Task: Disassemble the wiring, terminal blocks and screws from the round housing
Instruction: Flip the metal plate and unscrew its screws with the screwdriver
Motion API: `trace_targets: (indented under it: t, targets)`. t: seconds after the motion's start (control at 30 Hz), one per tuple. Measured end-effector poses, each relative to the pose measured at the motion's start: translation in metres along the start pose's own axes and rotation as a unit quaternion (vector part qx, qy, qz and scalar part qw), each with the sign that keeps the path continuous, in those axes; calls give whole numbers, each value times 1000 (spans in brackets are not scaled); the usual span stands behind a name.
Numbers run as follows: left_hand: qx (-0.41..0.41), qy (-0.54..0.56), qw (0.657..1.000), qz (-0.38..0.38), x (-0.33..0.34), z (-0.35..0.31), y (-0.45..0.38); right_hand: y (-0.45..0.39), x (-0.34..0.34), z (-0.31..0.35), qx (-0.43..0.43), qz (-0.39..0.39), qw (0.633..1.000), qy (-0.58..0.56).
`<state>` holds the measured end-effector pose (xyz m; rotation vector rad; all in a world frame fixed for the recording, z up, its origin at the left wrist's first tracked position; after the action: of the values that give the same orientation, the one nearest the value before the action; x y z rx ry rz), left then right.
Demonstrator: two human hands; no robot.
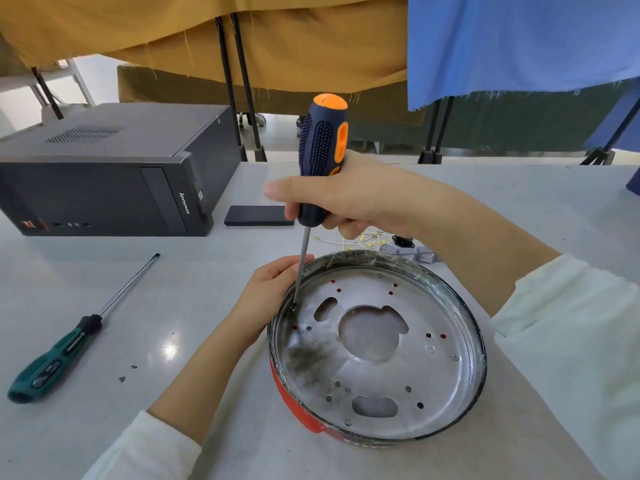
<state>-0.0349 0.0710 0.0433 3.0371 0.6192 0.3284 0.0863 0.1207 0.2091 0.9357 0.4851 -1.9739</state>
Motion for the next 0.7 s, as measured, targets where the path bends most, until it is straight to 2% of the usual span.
trace_targets:
  t: [0.1,0.2,0.3,0.4,0.47,0.6,0.7]
  targets:
    - [0,-4,1000,1,0,0,0,-4,5,4,-5,-90,993,73]
    - [0,-5,1000,3,0,0,0,-5,3,3,-23,-120,987,100]
    - [0,-7,1000,3,0,-1,0,-2,-3,-1,-4,-67,996,54]
    - [1,-4,1000,0,0,-1,0,3,-8,-3,-30,20,999,2]
    - [1,-6,1000,0,0,-1,0,5,-8,-5,-36,44,998,-10]
    - [-1,-3,1000,-3,0,-1,-1,5,-2,-6,-22,28,999,29]
    - [-2,-6,1000,0,0,-1,-1,3,5,-4,-27,-34,994,98]
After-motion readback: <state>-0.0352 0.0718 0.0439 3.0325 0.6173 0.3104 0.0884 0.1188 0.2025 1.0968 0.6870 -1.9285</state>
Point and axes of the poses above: each hand's wrist, its own y-axis away from the middle knuckle, its own x-axis out of the palm, z = x × y, the point moved 3 cm from there along -y, towards the middle knuckle, and after that the axes turned 15 degrees about y, right-handed, at the moved point
